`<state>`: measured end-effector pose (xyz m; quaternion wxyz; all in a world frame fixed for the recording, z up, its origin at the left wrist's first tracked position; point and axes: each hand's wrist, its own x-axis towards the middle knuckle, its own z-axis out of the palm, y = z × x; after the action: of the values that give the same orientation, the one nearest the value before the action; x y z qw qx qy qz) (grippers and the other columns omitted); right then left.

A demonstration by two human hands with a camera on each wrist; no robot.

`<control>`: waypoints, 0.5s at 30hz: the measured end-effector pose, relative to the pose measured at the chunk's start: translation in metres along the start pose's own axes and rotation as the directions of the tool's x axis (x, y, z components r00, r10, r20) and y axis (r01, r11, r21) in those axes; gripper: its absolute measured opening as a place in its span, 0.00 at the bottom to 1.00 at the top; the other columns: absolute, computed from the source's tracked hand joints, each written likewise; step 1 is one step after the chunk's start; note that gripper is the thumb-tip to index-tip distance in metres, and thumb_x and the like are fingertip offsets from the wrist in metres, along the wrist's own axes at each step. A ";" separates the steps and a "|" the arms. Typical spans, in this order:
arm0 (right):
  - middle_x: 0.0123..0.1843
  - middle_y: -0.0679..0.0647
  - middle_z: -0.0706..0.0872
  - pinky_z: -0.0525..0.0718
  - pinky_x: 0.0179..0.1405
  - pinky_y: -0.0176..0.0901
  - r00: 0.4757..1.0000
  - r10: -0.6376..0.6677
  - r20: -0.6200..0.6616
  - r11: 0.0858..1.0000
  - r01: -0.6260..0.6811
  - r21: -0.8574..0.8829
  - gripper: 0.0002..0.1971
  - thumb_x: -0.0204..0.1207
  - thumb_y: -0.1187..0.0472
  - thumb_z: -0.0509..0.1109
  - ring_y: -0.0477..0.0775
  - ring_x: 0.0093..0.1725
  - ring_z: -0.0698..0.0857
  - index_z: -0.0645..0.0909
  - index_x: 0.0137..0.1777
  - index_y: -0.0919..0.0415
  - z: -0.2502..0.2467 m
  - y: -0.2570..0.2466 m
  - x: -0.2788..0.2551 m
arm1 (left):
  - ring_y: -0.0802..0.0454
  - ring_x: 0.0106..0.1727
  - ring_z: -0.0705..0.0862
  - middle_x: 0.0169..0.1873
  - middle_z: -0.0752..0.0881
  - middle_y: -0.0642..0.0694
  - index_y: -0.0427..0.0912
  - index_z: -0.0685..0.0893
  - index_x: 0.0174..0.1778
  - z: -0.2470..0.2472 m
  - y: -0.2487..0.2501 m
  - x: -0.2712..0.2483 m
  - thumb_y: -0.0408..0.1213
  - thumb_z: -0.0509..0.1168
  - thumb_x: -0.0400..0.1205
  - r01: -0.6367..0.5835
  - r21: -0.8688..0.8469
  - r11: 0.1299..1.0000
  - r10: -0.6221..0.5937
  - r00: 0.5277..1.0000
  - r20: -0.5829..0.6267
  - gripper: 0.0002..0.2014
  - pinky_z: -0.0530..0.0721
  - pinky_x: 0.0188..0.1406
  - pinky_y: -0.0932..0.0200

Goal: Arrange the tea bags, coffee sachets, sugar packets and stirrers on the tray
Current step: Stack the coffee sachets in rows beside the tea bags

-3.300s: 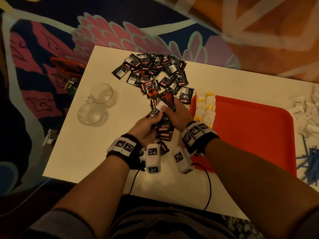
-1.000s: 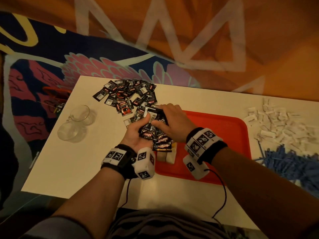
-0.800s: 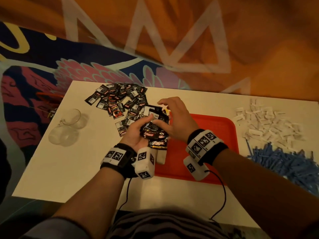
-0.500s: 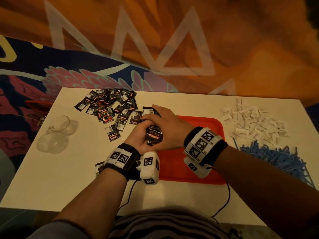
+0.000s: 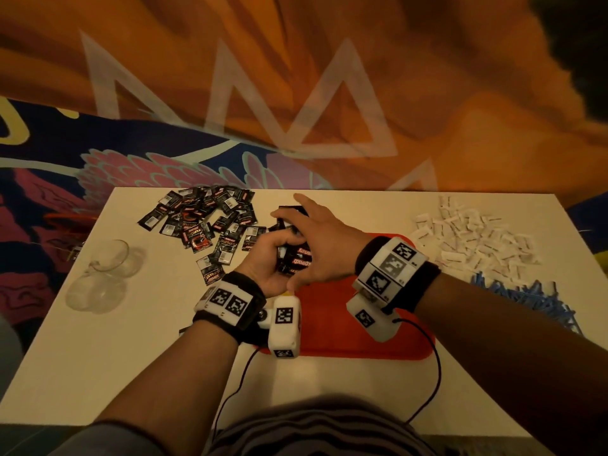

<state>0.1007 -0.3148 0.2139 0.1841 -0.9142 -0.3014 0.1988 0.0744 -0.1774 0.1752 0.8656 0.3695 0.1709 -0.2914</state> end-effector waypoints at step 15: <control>0.70 0.51 0.72 0.76 0.69 0.49 0.942 -0.072 -0.329 0.982 0.124 0.140 0.44 0.62 0.41 0.82 0.48 0.67 0.73 0.67 0.75 0.56 0.004 0.003 -0.003 | 0.40 0.65 0.86 0.61 0.87 0.38 0.40 0.90 0.61 -0.011 -0.012 -0.012 0.46 0.85 0.64 -0.123 -0.146 0.982 0.155 0.962 0.225 0.30 0.80 0.68 0.43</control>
<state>0.0986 -0.3181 0.2099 0.3128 -0.9006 -0.2956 0.0605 0.0571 -0.1712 0.1675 0.9205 0.2858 0.0594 -0.2597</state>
